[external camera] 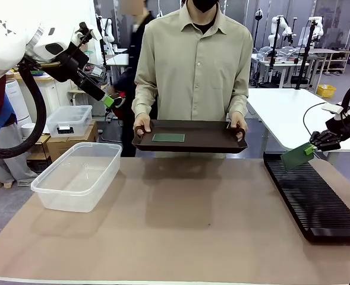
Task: Sort PCBs into racks and boxes based on the side picked up.
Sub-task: If the short side of the Blank PCB is picked up, insert it into the PCB Rack ; if the long side is picked up, place it in the Organizing box.
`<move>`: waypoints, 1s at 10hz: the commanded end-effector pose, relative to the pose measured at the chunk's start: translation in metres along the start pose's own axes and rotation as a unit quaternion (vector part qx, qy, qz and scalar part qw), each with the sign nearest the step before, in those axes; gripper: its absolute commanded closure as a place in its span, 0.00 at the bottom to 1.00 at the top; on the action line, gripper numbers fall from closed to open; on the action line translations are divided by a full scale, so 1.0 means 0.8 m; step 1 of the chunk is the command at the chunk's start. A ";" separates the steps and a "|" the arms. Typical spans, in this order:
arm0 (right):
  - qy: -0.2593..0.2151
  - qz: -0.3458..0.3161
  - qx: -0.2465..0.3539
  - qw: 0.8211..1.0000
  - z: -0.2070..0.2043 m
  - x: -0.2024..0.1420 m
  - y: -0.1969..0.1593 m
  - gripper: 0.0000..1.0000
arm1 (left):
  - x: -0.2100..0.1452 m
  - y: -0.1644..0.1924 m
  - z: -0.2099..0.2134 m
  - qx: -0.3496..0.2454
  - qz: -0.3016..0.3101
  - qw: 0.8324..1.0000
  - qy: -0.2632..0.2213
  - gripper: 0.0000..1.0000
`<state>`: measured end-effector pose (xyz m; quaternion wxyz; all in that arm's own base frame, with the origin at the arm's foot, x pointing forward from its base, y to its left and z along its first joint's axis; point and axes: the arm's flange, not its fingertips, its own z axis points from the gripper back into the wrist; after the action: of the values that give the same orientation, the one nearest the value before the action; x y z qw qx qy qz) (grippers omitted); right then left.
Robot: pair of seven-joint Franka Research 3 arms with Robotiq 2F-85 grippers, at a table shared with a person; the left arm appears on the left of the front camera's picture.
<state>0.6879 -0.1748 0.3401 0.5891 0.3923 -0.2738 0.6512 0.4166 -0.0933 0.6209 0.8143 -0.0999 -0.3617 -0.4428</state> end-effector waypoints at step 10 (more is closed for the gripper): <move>0.024 0.023 0.011 0.999 -0.006 -0.028 -0.032 0.98 | -0.003 0.000 -0.001 -0.001 0.003 1.000 0.001 0.00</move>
<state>0.7037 -0.1746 0.3179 0.5835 0.3808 -0.2768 0.6618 0.4166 -0.0933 0.6209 0.8143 -0.1000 -0.3617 -0.4428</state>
